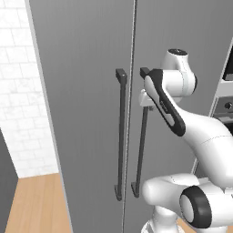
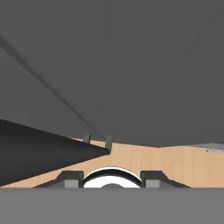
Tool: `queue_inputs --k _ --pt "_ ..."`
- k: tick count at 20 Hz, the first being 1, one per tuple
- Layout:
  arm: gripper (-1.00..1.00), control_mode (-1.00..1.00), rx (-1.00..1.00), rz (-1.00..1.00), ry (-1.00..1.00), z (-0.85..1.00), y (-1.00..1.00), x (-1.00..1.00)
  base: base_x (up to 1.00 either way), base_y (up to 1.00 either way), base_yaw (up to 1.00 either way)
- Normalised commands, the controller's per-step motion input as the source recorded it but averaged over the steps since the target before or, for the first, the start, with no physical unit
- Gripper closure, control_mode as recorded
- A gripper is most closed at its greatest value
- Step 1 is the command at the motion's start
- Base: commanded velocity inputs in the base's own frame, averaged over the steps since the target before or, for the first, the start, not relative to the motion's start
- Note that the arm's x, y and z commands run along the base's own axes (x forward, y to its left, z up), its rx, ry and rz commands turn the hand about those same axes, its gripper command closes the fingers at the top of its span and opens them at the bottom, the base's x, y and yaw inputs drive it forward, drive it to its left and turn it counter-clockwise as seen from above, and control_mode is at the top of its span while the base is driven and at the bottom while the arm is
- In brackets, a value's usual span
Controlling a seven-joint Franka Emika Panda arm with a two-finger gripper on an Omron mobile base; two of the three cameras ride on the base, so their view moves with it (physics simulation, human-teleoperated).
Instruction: Take the strawberry from the fridge and place it on top of the pancake, located on the dining counter.
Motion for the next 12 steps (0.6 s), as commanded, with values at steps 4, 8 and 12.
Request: queue_inputs --k 4,8,12 --pt "-1.00 -1.00 0.00 0.00 -0.02 0.00 0.00 -0.33 0.00 0.00 0.00" --pt "-1.00 -1.00 0.00 0.00 -0.18 0.00 0.00 -0.70 0.00 0.00 0.00" --pt "-1.00 -1.00 0.00 -0.03 -0.31 0.04 0.00 -0.79 0.00 0.00 0.00"
